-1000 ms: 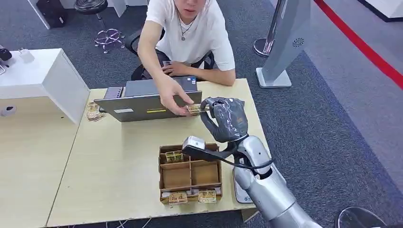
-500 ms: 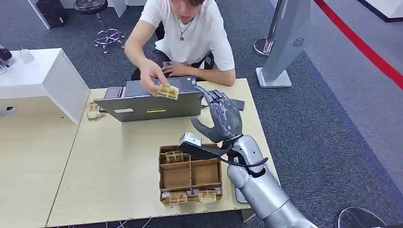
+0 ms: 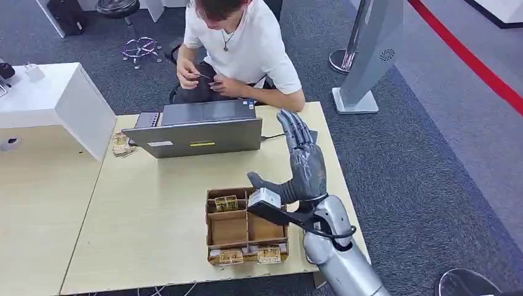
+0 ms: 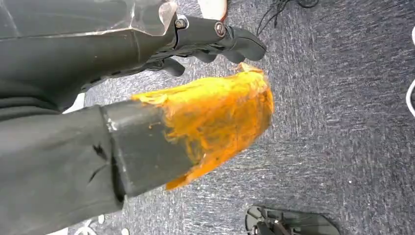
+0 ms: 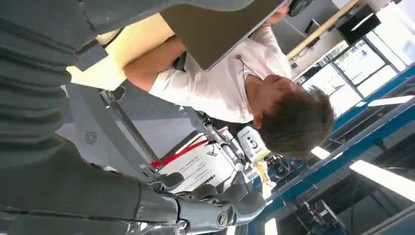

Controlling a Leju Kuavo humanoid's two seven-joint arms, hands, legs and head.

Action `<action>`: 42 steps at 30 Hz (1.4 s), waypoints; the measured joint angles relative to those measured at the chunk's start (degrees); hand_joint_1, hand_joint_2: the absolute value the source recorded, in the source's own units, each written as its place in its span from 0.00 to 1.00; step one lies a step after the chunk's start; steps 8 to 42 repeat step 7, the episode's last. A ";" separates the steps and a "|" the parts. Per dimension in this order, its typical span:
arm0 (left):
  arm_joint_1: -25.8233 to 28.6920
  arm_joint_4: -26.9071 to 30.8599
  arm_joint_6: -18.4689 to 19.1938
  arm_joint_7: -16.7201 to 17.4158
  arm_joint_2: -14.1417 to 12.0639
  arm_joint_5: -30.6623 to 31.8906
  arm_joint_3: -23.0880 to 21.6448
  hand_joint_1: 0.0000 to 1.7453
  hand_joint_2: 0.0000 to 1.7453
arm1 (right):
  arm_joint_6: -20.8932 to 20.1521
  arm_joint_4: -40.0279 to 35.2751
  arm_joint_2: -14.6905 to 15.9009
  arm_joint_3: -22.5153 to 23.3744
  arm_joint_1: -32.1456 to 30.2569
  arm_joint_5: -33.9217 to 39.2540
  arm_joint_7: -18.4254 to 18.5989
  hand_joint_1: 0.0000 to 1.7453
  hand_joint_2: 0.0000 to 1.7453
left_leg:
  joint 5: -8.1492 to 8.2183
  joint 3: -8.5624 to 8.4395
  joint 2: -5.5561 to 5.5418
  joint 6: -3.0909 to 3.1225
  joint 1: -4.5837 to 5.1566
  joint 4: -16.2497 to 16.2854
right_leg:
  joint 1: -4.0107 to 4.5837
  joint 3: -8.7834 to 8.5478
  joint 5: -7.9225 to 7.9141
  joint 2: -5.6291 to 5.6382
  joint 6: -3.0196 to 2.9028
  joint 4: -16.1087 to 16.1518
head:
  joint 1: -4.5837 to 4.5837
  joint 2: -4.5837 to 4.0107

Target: Pass the card to the sensor for recognition and then transmit it.

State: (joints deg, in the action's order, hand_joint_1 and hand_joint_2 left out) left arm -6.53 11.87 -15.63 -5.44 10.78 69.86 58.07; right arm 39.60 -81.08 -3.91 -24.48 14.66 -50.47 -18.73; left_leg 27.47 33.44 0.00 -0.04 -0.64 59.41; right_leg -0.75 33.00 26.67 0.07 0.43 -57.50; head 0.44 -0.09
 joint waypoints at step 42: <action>0.89 0.00 -0.18 -0.44 -0.09 -0.83 0.00 0.00 0.00 | 0.00 -5.36 0.00 2.89 -6.54 3.04 -3.13 0.00 0.00 | 0.01 0.01 0.00 0.00 0.00 0.00 | 0.00 0.01 0.00 -0.01 0.00 0.00 | 0.00 0.00</action>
